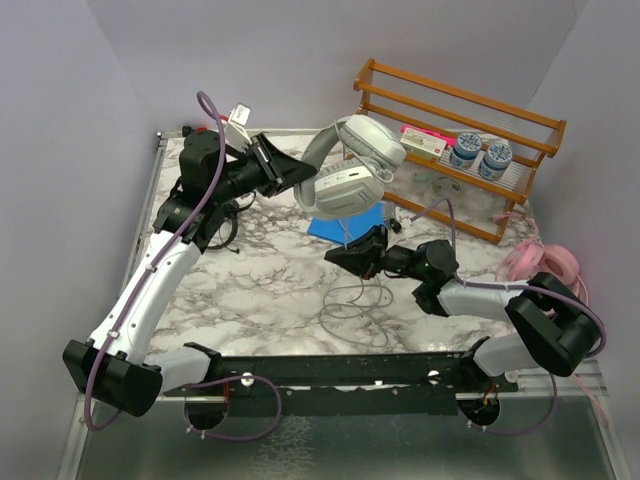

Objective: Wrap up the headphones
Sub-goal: Wrap the headphones cable around the headphones.

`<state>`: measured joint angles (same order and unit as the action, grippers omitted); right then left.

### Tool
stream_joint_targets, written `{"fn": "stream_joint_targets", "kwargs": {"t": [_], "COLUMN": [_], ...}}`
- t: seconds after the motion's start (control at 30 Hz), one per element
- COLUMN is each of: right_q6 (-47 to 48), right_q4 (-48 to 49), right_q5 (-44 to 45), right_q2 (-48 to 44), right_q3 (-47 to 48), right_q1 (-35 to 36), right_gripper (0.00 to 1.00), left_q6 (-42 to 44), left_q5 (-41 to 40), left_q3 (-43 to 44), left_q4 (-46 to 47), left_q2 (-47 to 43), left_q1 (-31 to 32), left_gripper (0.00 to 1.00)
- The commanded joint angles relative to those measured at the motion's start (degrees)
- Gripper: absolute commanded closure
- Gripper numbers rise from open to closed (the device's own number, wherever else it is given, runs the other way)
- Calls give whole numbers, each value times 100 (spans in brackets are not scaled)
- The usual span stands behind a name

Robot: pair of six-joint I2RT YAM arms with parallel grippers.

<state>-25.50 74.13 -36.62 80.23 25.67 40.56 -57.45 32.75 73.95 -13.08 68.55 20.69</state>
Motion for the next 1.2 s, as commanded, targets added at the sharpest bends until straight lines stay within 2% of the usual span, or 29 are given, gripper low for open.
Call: {"fn": "stream_joint_targets", "kwargs": {"t": [0.0,0.17,0.3,0.47,0.63,0.77,0.83,0.97,1.07,1.17], "right_q6": [-553,-769,-743,-1041,-989,-1064,-789,406,1257,2183], "right_q4": [599,541,20,-533,-1557,-1844,-2629,-4814,-6080,-7482], "right_q5": [-748,-958,-1010,-1533,-1689,-1735,-1670,-1442,-1316,-789], "right_q2": [89,21,-214,-318,-506,-613,-681,-697,-699,-727], "right_q3": [-18,124,378,929,1556,1927,2292,3249,3922,4510], "right_q1": [124,550,915,1007,1007,1007,1007,997,998,990], "right_gripper": [89,87,87,86,88,90,90,98,99,98], "left_q6": [-5,557,1102,1980,2740,3285,3571,4219,4916,5509], "left_q5": [-956,-2265,-3694,-5043,-5946,-6277,-6340,-6291,-6110,-5941], "left_q3": [391,388,97,-276,-655,-974,-1102,-1295,-1533,-1800], "left_q4": [462,-20,-127,-116,-69,34,86,151,256,312], "left_q2": [-243,-354,-557,-725,-786,-823,-858,-975,-1204,-1505], "left_q1": [-56,-56,-52,-47,-39,-6,21,49,58,58], "left_gripper": [100,100,100,100,100,100,100,100,100,100]}}
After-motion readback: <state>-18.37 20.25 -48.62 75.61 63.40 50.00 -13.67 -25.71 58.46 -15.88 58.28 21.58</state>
